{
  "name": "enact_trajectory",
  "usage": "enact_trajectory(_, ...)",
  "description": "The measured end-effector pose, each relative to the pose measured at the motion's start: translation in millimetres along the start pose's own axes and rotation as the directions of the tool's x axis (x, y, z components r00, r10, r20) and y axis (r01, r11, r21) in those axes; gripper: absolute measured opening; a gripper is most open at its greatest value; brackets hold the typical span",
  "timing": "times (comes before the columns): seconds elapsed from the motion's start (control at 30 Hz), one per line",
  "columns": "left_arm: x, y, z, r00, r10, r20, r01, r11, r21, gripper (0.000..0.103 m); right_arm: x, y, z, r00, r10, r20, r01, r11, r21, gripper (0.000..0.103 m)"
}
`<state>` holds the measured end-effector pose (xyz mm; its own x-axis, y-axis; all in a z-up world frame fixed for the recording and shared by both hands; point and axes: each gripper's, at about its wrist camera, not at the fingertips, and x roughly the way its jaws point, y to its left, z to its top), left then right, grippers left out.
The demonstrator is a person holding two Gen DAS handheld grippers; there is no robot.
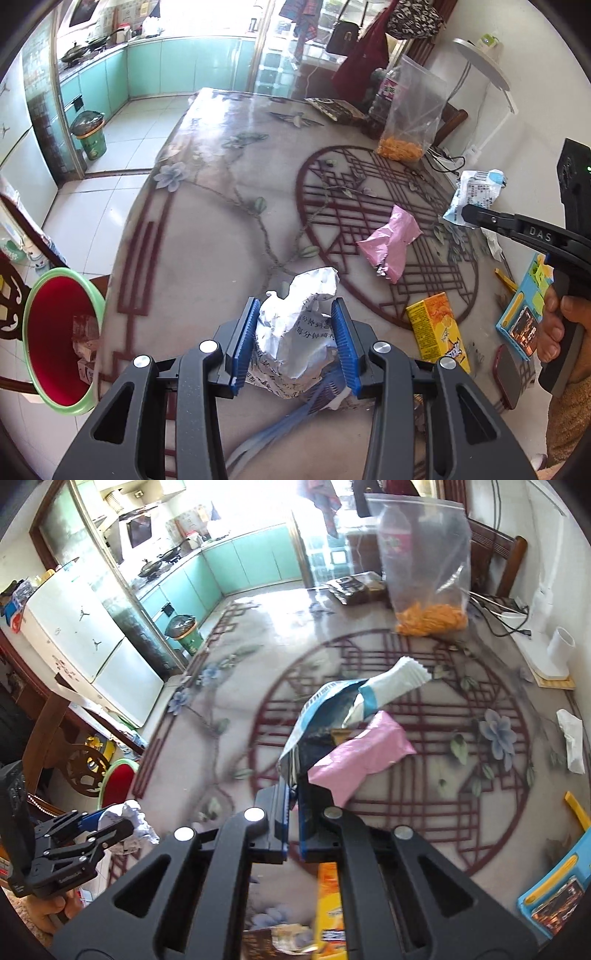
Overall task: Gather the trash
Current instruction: 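Carry the crumpled paper and plastic packet over the red bucket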
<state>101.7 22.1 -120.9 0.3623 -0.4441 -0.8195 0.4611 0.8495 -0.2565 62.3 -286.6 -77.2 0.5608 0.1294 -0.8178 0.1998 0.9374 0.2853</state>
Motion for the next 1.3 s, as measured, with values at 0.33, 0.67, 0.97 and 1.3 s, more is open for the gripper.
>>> enact_trajectory(0.33,-27.6,79.2,-4.3,0.999,0.047,0.025,-0.045,0.997,-0.066,0.038,6.6,68.9,1.8,0.999,0.028,0.019,-0.028,1.0,-0.014,0.004)
enact_trajectory(0.67,-47.5,148.2,-7.0,0.995,0.088,0.045,-0.082,0.99,-0.114,0.038,13.2,145.1,2.3,0.998,0.056,0.026,-0.053,0.995,-0.081,0.004)
enact_trajectory(0.97,-61.0,186.0,-17.0,0.994,0.095,0.058,-0.085,0.984,-0.156,0.038,25.0,201.8,-3.2,0.996,0.091,0.001,-0.09,0.985,-0.15,0.004)
enact_trajectory(1.3,-65.5,229.6,-31.6,0.99,0.137,0.031,-0.127,0.967,-0.22,0.038,39.4,247.6,-9.4,0.993,0.115,-0.031,-0.119,0.971,-0.205,0.005)
